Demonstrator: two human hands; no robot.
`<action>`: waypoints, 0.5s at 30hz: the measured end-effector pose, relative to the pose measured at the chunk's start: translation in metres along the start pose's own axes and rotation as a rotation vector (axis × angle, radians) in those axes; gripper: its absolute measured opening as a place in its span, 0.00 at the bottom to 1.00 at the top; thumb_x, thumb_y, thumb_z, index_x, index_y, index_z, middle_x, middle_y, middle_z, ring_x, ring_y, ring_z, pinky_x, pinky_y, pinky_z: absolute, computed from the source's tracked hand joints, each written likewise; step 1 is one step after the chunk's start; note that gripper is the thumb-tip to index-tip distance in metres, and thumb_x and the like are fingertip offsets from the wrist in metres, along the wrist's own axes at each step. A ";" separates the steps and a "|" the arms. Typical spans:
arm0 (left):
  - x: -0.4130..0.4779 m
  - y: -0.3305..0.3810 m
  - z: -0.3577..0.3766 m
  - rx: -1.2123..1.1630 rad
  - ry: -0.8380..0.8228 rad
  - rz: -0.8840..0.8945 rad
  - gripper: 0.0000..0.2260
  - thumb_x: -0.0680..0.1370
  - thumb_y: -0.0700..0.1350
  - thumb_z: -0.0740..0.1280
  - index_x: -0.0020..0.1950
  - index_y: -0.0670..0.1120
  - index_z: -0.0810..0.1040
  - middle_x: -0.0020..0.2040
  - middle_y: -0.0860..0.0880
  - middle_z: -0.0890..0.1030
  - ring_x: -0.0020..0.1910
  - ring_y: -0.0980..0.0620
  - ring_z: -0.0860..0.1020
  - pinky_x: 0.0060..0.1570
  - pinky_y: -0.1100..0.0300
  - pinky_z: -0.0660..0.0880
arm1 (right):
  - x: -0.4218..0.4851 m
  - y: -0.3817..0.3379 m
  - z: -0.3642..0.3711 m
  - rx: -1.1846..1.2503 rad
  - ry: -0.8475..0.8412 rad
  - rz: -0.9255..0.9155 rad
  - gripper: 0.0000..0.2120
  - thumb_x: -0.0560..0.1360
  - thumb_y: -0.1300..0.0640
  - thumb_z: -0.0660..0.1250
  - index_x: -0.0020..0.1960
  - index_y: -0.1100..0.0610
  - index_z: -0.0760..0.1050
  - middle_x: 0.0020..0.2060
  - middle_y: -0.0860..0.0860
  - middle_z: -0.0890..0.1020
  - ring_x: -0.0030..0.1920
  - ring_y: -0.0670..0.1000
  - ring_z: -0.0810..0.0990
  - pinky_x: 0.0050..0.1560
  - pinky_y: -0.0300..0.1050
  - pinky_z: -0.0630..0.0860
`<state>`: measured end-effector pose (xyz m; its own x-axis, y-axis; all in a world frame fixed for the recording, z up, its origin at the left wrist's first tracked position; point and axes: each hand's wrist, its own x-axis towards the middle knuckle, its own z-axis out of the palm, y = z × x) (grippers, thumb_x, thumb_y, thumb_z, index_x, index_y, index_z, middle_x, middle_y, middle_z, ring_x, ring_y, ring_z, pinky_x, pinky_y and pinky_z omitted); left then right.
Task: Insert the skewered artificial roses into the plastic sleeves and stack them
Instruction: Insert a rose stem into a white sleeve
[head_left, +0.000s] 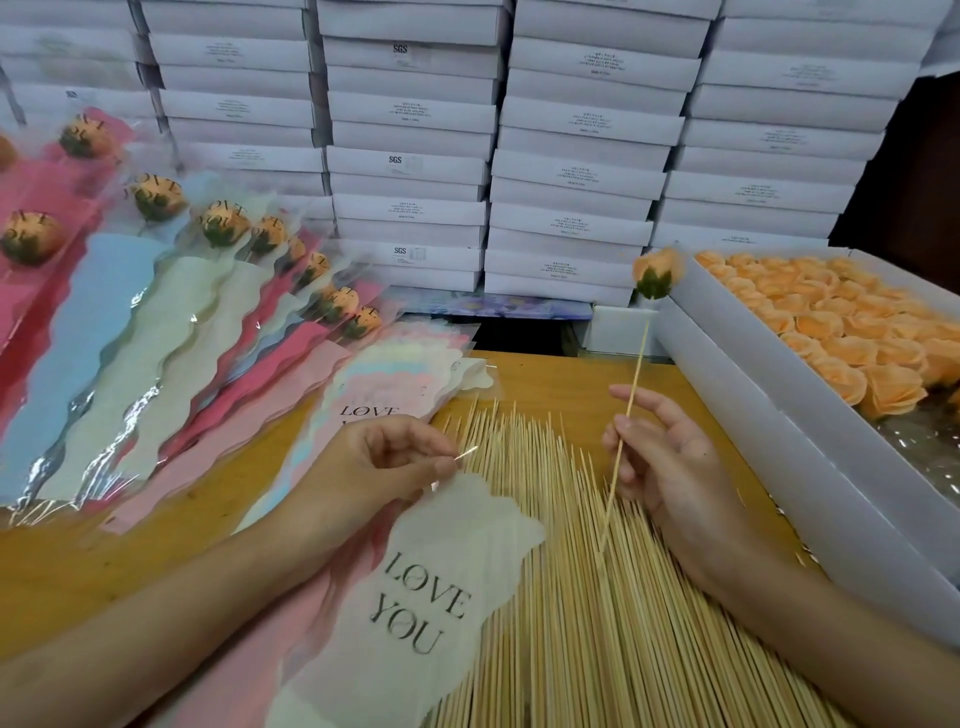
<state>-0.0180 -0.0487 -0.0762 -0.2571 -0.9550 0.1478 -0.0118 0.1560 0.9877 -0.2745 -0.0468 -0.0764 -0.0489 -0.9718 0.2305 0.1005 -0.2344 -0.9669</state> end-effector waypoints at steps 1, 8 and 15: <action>0.001 -0.001 0.001 0.002 0.013 0.015 0.03 0.69 0.40 0.74 0.40 0.46 0.83 0.31 0.43 0.77 0.24 0.53 0.70 0.23 0.64 0.66 | 0.000 -0.001 0.000 0.009 0.004 -0.005 0.11 0.80 0.63 0.61 0.60 0.54 0.74 0.33 0.48 0.79 0.27 0.44 0.72 0.26 0.37 0.70; 0.005 -0.004 0.000 0.027 0.011 0.038 0.12 0.68 0.37 0.74 0.49 0.40 0.77 0.29 0.46 0.72 0.22 0.53 0.67 0.22 0.65 0.66 | 0.002 -0.005 0.002 0.029 0.063 -0.068 0.05 0.81 0.64 0.59 0.54 0.57 0.70 0.33 0.49 0.82 0.31 0.46 0.80 0.30 0.38 0.77; 0.002 -0.002 0.004 0.074 -0.003 0.057 0.02 0.69 0.42 0.73 0.38 0.44 0.82 0.27 0.49 0.76 0.22 0.57 0.68 0.23 0.69 0.65 | 0.003 -0.006 0.003 0.025 0.093 -0.094 0.04 0.82 0.63 0.57 0.51 0.56 0.68 0.37 0.50 0.85 0.36 0.49 0.85 0.32 0.39 0.80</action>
<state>-0.0224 -0.0497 -0.0777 -0.2620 -0.9434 0.2032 -0.0684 0.2282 0.9712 -0.2721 -0.0479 -0.0694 -0.1513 -0.9395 0.3074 0.1162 -0.3258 -0.9383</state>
